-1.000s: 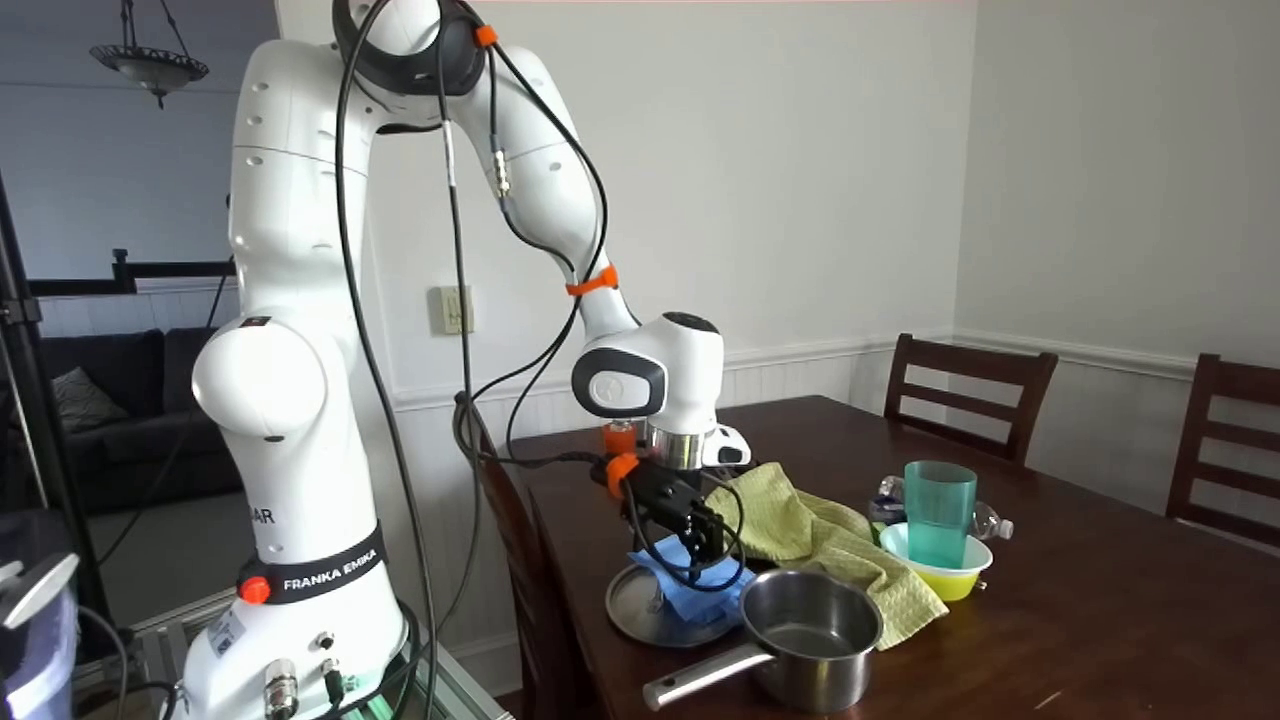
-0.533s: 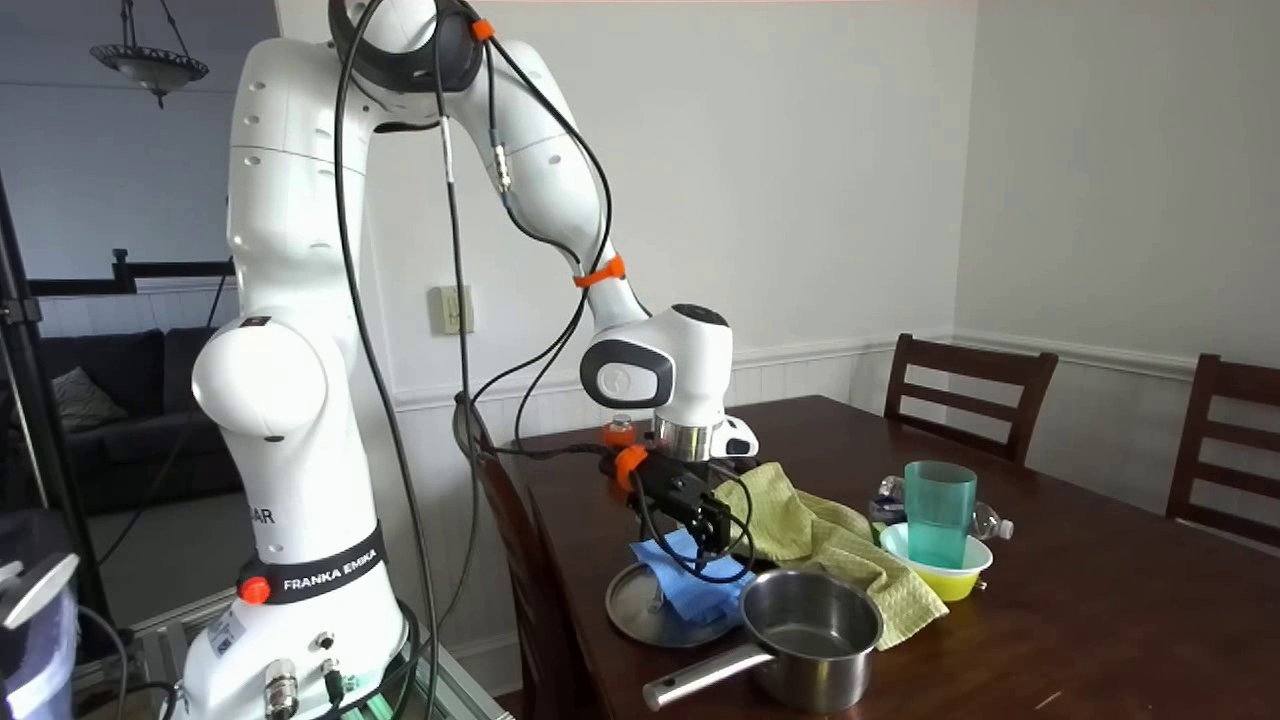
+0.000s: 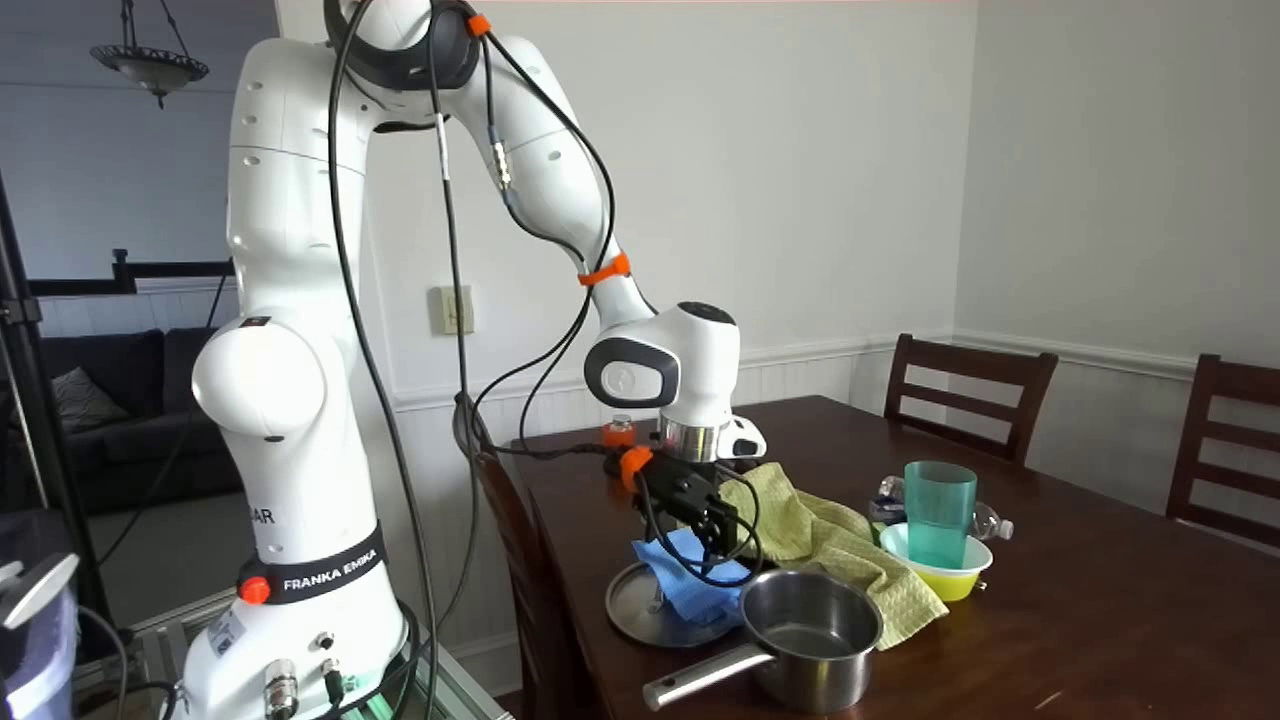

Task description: Use the blue towel to place the lid on the pot

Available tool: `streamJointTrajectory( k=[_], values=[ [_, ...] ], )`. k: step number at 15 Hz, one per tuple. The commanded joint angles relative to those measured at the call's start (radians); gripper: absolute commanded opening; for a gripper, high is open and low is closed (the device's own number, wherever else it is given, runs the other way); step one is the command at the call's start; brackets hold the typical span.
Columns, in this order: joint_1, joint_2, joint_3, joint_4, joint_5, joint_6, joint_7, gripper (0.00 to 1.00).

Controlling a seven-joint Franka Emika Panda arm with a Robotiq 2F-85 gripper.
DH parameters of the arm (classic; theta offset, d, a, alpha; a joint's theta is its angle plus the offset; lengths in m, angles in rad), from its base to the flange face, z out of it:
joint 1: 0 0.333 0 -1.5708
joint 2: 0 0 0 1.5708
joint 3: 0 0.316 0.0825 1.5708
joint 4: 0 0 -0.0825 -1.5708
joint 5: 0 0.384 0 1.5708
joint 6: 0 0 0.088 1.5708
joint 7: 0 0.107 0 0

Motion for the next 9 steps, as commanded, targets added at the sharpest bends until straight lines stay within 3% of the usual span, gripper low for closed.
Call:
streamJointTrajectory(
  k=[1, 9],
  values=[
    [-0.003, 0.023, -0.001, 0.013, 0.018, -0.033, -0.037, 1.0],
    [0.002, 0.064, 0.018, 0.011, 0.01, 0.006, -0.029, 1.0]
  ],
)
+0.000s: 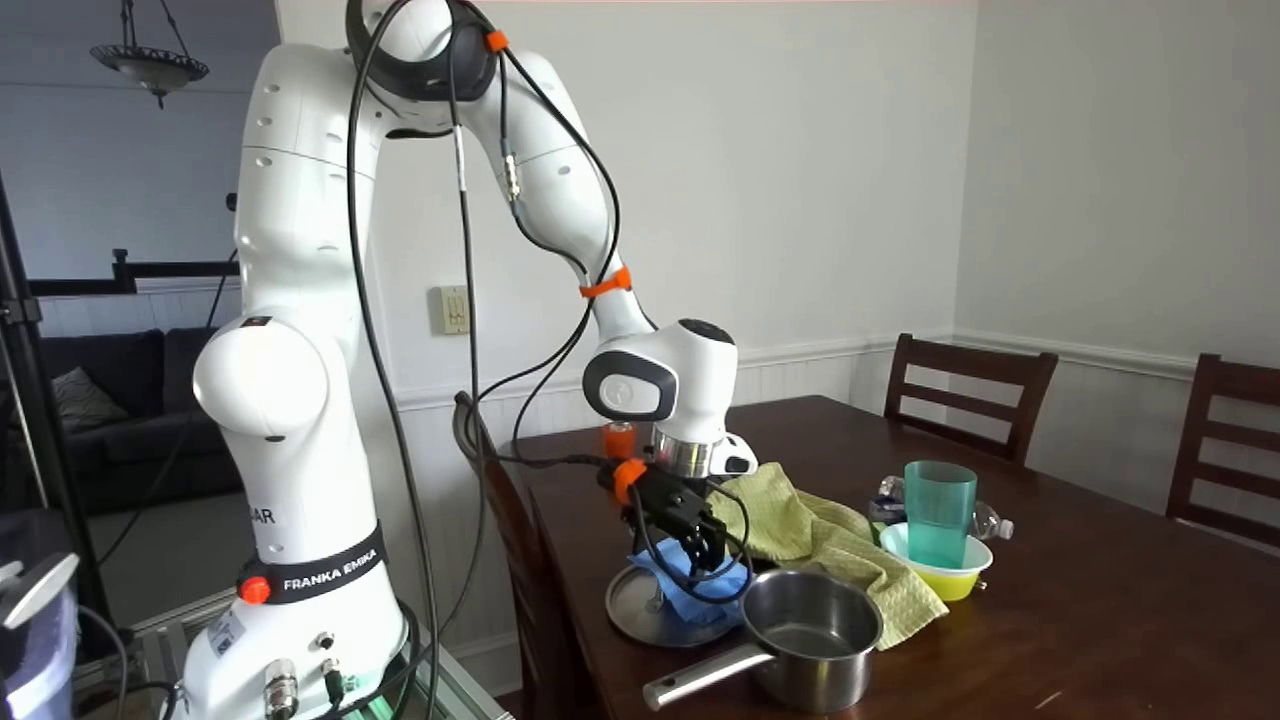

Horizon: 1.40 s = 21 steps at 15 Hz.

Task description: Use the blue towel to place the lid on the pot

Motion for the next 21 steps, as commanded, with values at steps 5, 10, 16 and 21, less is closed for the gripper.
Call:
streamJointTrajectory(
  k=[5, 10, 16, 21],
  values=[
    [-0.006, 0.017, 0.017, 0.016, 0.006, 0.02, -0.022, 1.0],
    [-0.014, 0.006, 0.015, 0.024, 0.01, 0.008, -0.03, 1.0],
    [-0.022, 0.011, 0.0, 0.04, 0.0, 0.01, -0.024, 1.0],
    [-0.016, 0.03, 0.017, 0.039, 0.023, 0.025, -0.026, 1.0]
  ],
)
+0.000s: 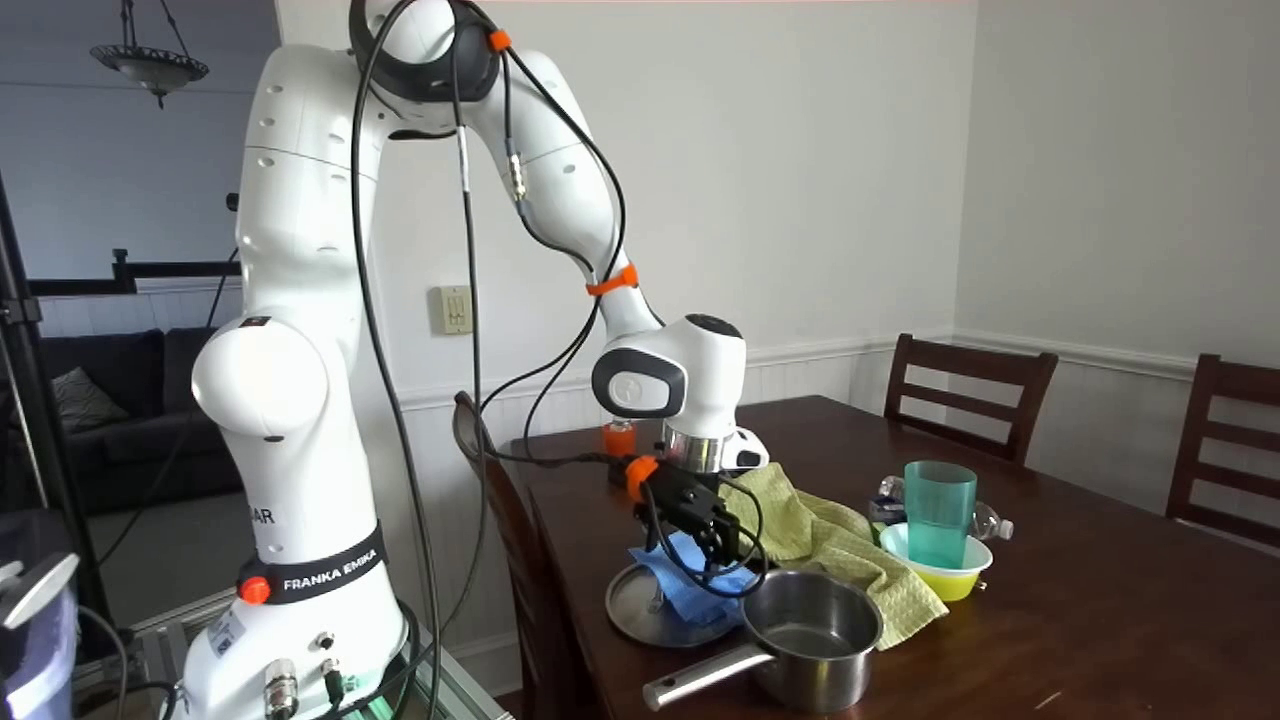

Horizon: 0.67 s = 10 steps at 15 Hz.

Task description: Use the blue towel to place the lid on the pot

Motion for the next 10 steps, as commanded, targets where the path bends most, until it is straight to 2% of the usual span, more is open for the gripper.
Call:
streamJointTrajectory(
  k=[1, 3, 4, 5, 10],
  values=[
    [-0.005, 0.025, 0.018, 0.007, 0.021, 0.019, -0.019, 1.0],
    [-0.003, 0.034, 0.025, 0.007, 0.015, 0.024, -0.016, 0.91],
    [-0.002, 0.037, 0.027, 0.007, 0.012, 0.024, -0.014, 0.82],
    [-0.002, 0.042, 0.029, 0.007, 0.009, 0.026, -0.012, 0.69],
    [-0.008, 0.057, 0.039, 0.007, 0.0, 0.036, -0.009, 0.33]
  ],
)
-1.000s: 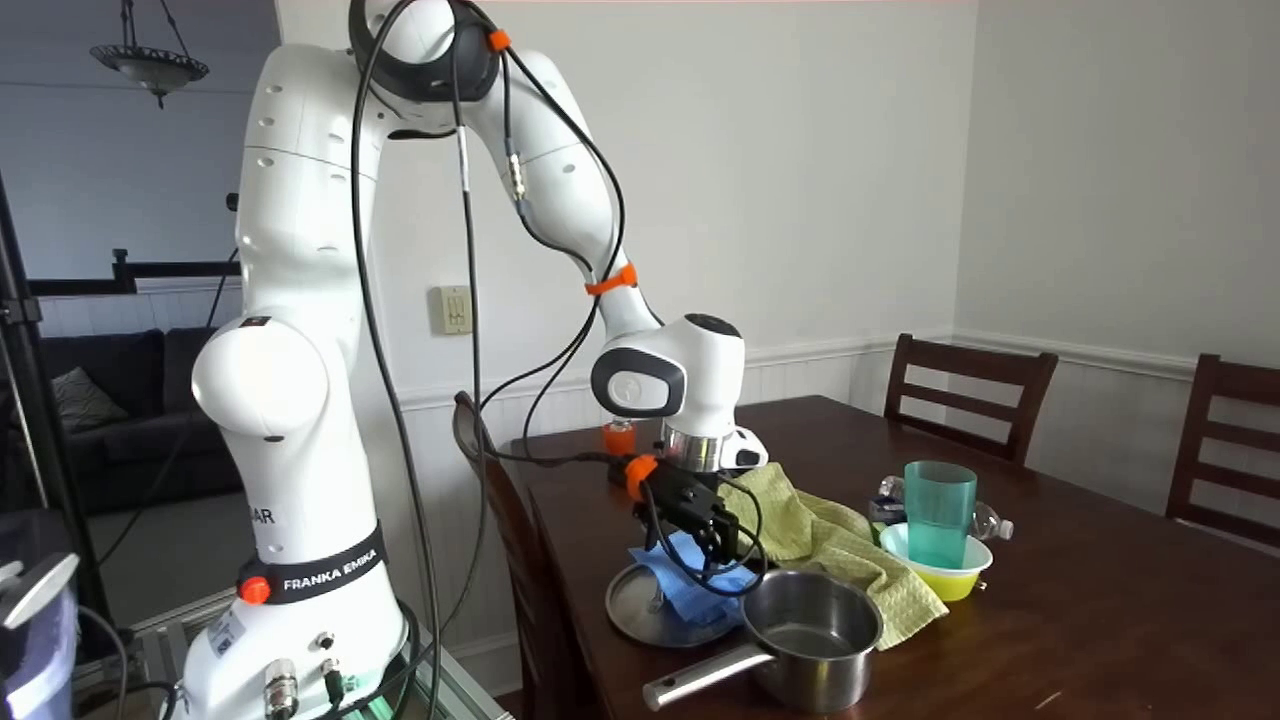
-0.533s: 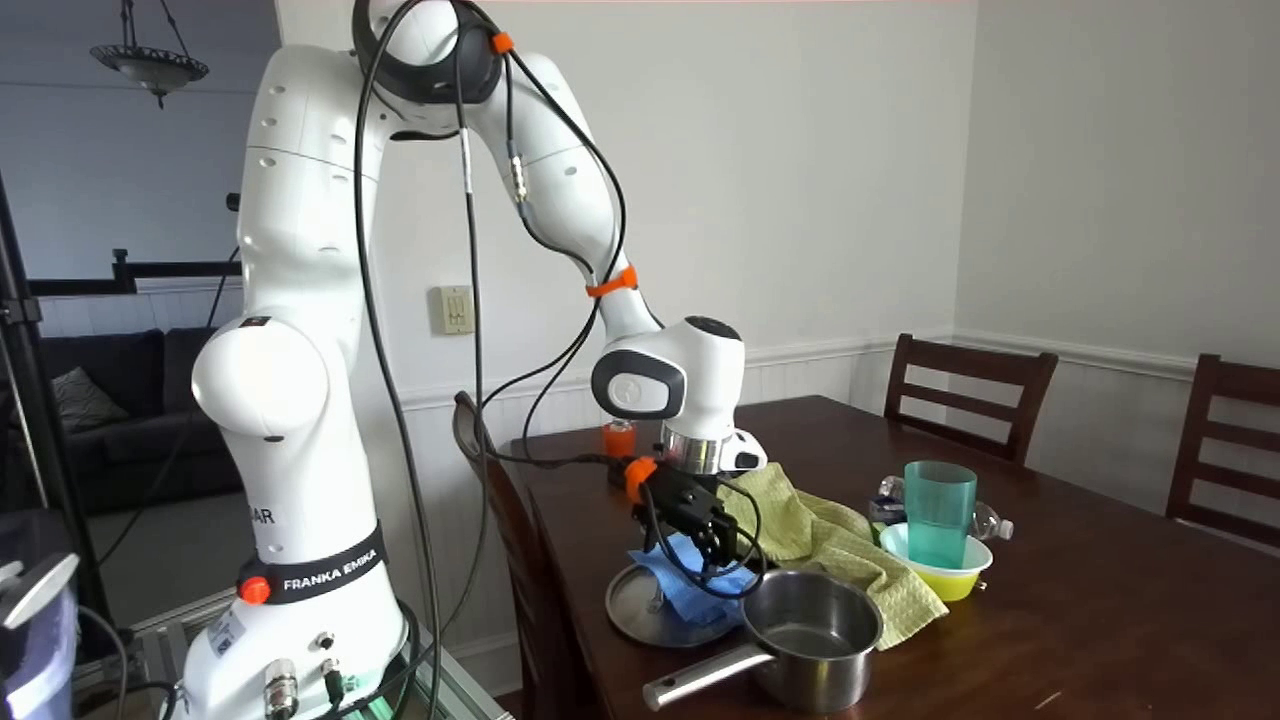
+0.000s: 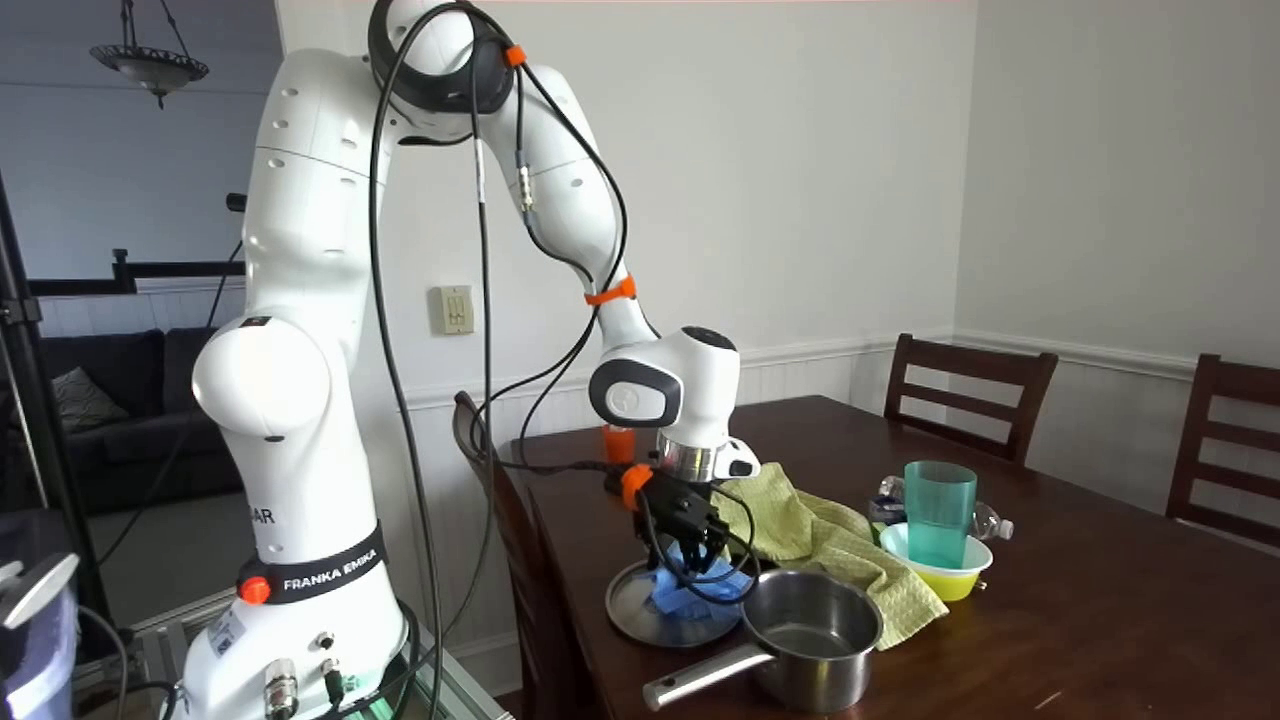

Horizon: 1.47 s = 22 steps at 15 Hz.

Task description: Use the blue towel to place the lid on the pot

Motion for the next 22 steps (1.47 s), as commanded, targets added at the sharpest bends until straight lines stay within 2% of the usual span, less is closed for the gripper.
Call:
streamJointTrajectory(
  k=[1, 4, 5, 11, 16, 22],
  values=[
    [-0.012, 0.017, 0.012, 0.007, -0.001, 0.018, -0.008, 0.27],
    [-0.01, 0.01, 0.009, 0.004, -0.01, 0.018, -0.002, 0.05],
    [-0.01, 0.006, 0.008, 0.002, -0.012, 0.017, 0.0, 0.01],
    [-0.002, -0.066, -0.024, -0.014, -0.058, -0.019, 0.022, 0.03],
    [0.017, -0.166, -0.091, -0.026, -0.177, -0.066, 0.079, 0.03],
    [0.024, -0.272, -0.146, -0.008, -0.209, -0.14, 0.094, 0.03]
  ],
)
